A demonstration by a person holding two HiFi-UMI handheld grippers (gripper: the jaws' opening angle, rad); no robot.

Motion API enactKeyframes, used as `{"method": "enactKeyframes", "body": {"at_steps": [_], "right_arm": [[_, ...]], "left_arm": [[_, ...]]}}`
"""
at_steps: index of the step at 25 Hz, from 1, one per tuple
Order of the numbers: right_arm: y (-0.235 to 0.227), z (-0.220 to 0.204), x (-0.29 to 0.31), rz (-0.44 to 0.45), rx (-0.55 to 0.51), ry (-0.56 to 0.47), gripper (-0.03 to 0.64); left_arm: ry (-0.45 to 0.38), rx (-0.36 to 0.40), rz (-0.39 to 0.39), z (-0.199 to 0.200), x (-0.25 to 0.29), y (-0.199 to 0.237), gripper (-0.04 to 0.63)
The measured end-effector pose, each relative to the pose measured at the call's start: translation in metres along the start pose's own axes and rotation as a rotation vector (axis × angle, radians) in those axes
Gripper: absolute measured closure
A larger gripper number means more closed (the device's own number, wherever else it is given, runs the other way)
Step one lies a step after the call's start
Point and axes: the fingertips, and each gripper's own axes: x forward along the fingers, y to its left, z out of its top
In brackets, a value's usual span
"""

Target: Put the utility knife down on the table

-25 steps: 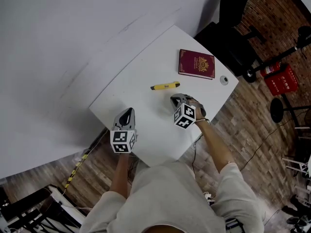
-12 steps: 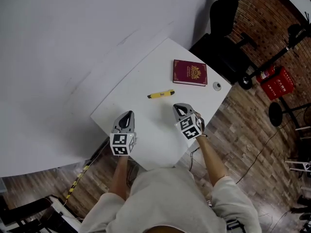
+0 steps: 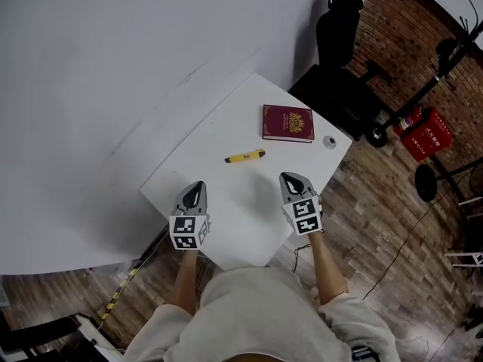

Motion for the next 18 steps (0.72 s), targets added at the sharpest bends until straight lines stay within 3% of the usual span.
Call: {"method": "enactKeyframes", "body": {"at_steps": [10,18], "right_arm": [[-0.012,0.007,-0.044,-0.100,0.087,-0.089,0.618],[-0.011,0.018,-0.059,-0.122,0.105,-0.131,0.620]], "left_arm": [[-0.051,0.017,0.029,0.022,-0.017,0.003,0.588],[-0.075,0.016,0.045,0.028,-0.029,0.003,0.588]]}}
